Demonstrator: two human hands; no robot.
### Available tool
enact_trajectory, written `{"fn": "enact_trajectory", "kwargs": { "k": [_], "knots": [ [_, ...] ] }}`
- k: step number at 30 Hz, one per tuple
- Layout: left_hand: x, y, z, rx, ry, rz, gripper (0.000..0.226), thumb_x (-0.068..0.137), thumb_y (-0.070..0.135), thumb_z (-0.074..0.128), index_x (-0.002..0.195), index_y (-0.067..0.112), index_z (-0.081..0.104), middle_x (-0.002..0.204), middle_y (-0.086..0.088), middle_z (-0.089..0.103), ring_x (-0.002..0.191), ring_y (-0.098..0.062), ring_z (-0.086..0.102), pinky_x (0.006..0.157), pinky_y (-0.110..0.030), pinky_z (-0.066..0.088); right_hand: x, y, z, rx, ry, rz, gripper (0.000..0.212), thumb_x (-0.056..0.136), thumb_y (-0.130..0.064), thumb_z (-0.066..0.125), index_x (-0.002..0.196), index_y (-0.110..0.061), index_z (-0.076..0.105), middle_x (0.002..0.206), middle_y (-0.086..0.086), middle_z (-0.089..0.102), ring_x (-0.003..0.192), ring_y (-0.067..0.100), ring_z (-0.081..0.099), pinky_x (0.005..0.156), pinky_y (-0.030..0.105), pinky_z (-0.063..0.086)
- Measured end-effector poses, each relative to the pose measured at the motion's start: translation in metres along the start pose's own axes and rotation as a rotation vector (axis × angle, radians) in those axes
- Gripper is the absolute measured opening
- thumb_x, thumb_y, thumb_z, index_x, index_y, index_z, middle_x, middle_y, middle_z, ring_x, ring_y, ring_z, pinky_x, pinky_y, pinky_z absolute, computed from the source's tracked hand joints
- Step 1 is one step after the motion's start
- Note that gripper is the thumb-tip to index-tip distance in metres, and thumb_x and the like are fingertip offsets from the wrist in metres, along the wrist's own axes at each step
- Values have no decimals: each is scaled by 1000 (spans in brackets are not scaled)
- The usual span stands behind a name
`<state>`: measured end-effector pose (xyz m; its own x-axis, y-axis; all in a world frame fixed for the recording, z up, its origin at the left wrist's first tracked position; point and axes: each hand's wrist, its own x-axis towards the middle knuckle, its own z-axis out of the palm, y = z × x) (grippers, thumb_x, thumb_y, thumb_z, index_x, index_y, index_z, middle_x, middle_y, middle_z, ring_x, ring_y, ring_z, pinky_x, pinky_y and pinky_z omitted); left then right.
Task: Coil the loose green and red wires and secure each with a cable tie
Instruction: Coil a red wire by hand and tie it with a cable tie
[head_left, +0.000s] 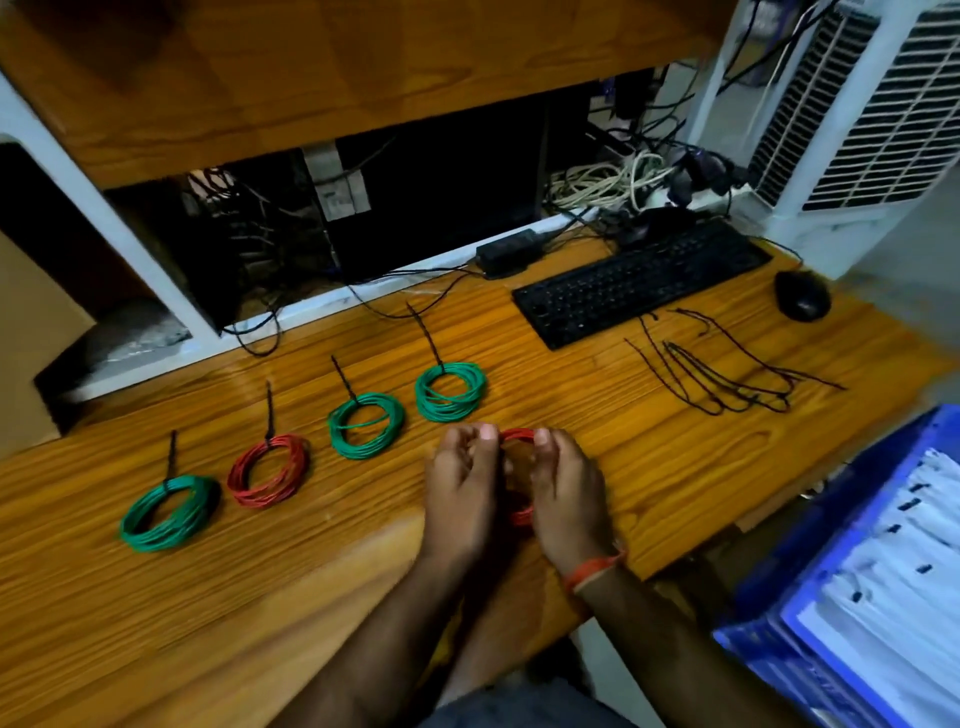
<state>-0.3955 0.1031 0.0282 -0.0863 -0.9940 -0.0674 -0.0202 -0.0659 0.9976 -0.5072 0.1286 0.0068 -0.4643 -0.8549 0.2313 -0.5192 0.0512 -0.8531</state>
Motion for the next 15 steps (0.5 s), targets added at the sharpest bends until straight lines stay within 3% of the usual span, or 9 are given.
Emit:
{"fn": "enact_trajectory", "kwargs": {
  "k": [1,3,6,9,13,15],
  "knots": [
    [3,-5,12,-48,-32,-16,24,107,31,52,105,9,61,78,-2,65,71,-17,59,64,-32,46,8,10,-7,3,9,27,51,103,-55,29,91,-19,63,76,-4,67,68,13,63,59,29,46],
    [8,-11,36,-144,-82,-66,23,107,28,52,111,6,57,79,-1,63,68,-14,56,62,-31,44,22,31,-23,-16,0,41,54,103,-57,29,96,-17,65,78,-1,67,71,20,64,58,34,45],
    [13,-23,70,-239,-53,-132,15,107,25,52,103,10,53,75,-1,55,62,-12,47,58,-30,38,44,52,-49,-38,-129,22,46,107,-51,34,95,-19,65,71,-8,58,66,20,59,57,30,33],
    [16,-34,96,-306,9,-173,12,107,17,49,96,12,50,73,-3,54,60,-15,44,60,-33,35,65,67,-73,-164,-255,-36,44,107,-51,36,92,-20,64,73,-6,57,68,17,56,57,28,36],
    [16,-39,114,-269,44,-196,16,107,12,49,91,13,51,67,-1,56,58,-18,44,63,-33,34,97,84,-102,-481,-46,-166,14,99,-21,62,92,-10,68,87,12,63,87,31,57,80,43,50],
    [17,-40,115,-231,47,-183,18,107,14,49,90,14,52,69,0,58,61,-19,46,66,-36,36,116,86,-113,-530,37,-145,14,95,-19,67,93,-6,71,90,16,64,90,36,57,88,46,49]
  ]
}}
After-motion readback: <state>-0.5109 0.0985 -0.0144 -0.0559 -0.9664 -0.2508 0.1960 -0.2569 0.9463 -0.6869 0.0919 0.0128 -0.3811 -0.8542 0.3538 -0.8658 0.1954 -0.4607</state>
